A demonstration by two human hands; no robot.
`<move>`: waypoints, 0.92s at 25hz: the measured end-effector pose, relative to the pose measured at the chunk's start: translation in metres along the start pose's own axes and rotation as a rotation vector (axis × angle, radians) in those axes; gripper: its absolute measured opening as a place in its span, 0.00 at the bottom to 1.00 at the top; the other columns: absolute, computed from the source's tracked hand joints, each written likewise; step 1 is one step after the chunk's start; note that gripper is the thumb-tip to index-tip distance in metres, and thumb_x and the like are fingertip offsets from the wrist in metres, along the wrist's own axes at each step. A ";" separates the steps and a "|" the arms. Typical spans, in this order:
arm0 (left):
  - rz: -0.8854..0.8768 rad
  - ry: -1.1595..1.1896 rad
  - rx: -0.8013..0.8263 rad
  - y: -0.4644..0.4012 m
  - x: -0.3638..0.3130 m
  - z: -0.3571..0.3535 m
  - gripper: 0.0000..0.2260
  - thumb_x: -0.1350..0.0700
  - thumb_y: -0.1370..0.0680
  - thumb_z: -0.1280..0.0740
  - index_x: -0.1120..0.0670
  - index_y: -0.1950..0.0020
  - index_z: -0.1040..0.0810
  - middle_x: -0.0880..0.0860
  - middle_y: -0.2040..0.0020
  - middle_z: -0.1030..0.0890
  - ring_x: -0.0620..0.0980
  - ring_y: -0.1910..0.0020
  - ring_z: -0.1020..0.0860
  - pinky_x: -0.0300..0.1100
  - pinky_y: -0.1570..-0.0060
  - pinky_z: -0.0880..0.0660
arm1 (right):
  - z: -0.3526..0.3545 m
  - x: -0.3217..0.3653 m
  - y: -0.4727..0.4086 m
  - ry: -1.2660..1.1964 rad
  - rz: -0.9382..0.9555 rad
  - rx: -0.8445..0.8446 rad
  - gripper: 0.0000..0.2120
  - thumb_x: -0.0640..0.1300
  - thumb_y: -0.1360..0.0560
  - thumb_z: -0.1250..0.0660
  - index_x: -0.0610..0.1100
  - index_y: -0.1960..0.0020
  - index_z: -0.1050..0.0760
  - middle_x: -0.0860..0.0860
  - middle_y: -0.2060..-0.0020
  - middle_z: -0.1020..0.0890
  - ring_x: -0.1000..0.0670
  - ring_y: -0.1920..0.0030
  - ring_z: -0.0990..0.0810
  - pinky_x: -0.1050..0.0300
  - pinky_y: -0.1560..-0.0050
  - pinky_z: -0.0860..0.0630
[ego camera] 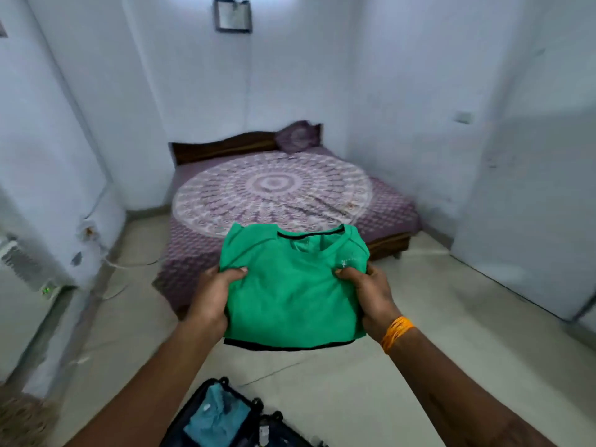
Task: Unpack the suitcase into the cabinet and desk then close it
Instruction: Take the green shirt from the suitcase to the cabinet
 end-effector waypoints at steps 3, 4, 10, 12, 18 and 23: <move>0.072 -0.032 0.186 0.015 0.027 -0.104 0.15 0.67 0.24 0.32 0.63 0.39 0.17 0.63 0.44 0.14 0.65 0.44 0.16 0.61 0.36 0.22 | 0.106 0.030 0.036 -0.016 0.058 -0.200 0.15 0.35 0.25 0.29 0.45 0.40 0.18 0.47 0.48 0.12 0.40 0.46 0.13 0.39 0.40 0.18; 0.080 -0.045 0.248 0.025 0.037 -0.140 0.15 0.68 0.24 0.33 0.64 0.39 0.17 0.63 0.44 0.14 0.65 0.43 0.16 0.61 0.36 0.22 | 0.142 0.041 0.051 -0.013 0.082 -0.258 0.15 0.35 0.25 0.29 0.45 0.40 0.18 0.47 0.48 0.12 0.41 0.46 0.13 0.39 0.40 0.18; 0.116 -0.070 0.561 0.123 0.105 -0.366 0.12 0.70 0.24 0.32 0.64 0.41 0.17 0.62 0.47 0.13 0.62 0.50 0.14 0.54 0.42 0.19 | 0.362 0.110 0.159 -0.003 0.210 -0.612 0.14 0.33 0.26 0.28 0.44 0.43 0.18 0.46 0.52 0.11 0.40 0.50 0.12 0.41 0.45 0.16; 0.112 -0.097 0.677 0.167 0.132 -0.452 0.12 0.69 0.24 0.31 0.64 0.42 0.16 0.62 0.48 0.13 0.63 0.50 0.14 0.56 0.41 0.19 | 0.446 0.134 0.202 -0.023 0.249 -0.726 0.14 0.34 0.26 0.28 0.44 0.42 0.18 0.46 0.52 0.11 0.40 0.51 0.12 0.42 0.47 0.16; 0.150 -0.171 0.938 0.314 0.208 -0.686 0.10 0.69 0.25 0.30 0.63 0.44 0.16 0.61 0.50 0.12 0.61 0.51 0.13 0.49 0.51 0.18 | 0.670 0.198 0.330 0.001 0.360 -0.998 0.13 0.33 0.26 0.28 0.44 0.44 0.18 0.46 0.53 0.11 0.43 0.53 0.12 0.47 0.52 0.16; 0.173 -0.218 1.069 0.418 0.261 -0.844 0.10 0.67 0.25 0.29 0.62 0.45 0.16 0.60 0.50 0.12 0.62 0.49 0.13 0.55 0.44 0.18 | 0.823 0.246 0.401 0.027 0.418 -1.147 0.14 0.33 0.27 0.27 0.44 0.42 0.19 0.46 0.51 0.12 0.42 0.51 0.12 0.47 0.51 0.16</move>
Point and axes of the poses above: each hand's wrist, its own y-axis away from the middle knuckle, its own z-axis out of the back of the hand, x = y × z, the point moved 8 cm from there along -y, towards the middle knuckle
